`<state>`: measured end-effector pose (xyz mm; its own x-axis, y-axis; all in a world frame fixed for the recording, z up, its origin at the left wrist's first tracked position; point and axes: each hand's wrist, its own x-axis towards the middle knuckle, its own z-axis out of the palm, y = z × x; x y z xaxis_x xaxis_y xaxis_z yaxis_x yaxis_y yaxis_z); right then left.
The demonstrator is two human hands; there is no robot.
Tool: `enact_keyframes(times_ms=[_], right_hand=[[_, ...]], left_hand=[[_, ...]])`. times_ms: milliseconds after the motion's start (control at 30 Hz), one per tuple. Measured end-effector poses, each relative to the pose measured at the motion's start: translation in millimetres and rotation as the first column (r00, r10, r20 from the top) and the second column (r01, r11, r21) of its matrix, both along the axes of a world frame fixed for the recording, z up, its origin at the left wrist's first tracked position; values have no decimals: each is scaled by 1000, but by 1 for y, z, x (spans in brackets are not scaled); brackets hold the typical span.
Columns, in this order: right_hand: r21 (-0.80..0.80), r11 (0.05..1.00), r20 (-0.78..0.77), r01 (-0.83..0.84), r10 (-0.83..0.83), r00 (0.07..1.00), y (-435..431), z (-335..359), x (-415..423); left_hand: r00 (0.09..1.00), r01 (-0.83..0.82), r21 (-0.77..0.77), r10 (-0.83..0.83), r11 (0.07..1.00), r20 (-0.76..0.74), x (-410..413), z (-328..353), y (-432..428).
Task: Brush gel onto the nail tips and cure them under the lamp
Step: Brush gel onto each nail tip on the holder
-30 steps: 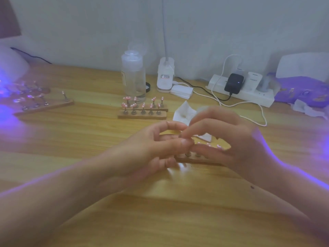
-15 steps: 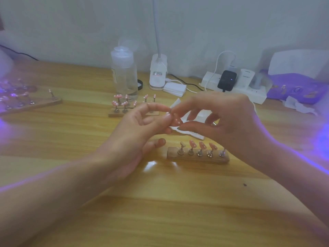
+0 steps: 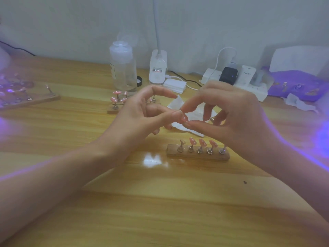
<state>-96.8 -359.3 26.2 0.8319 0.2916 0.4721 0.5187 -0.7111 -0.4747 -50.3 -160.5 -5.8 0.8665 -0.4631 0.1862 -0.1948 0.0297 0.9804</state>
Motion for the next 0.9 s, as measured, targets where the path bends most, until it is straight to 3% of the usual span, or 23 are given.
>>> enact_keyframes(times_ms=[133, 267, 400, 900], right_hand=[[-22, 999, -52, 43, -44, 998, -8, -10, -3], [-81, 996, -67, 41, -46, 997, -6, -21, -10], [-147, 988, -47, 44, -52, 998, -1, -25, -11], [-132, 990, -120, 50, -66, 991, 3, -26, -7]], left_hand=[[987, 0, 203, -32, 979, 157, 0, -6, 6], [965, 80, 352, -161, 933, 208, -5, -15, -4], [965, 87, 323, -160, 943, 208, -4, -18, -7], [963, 63, 313, -140, 948, 229, 1, -21, -6]])
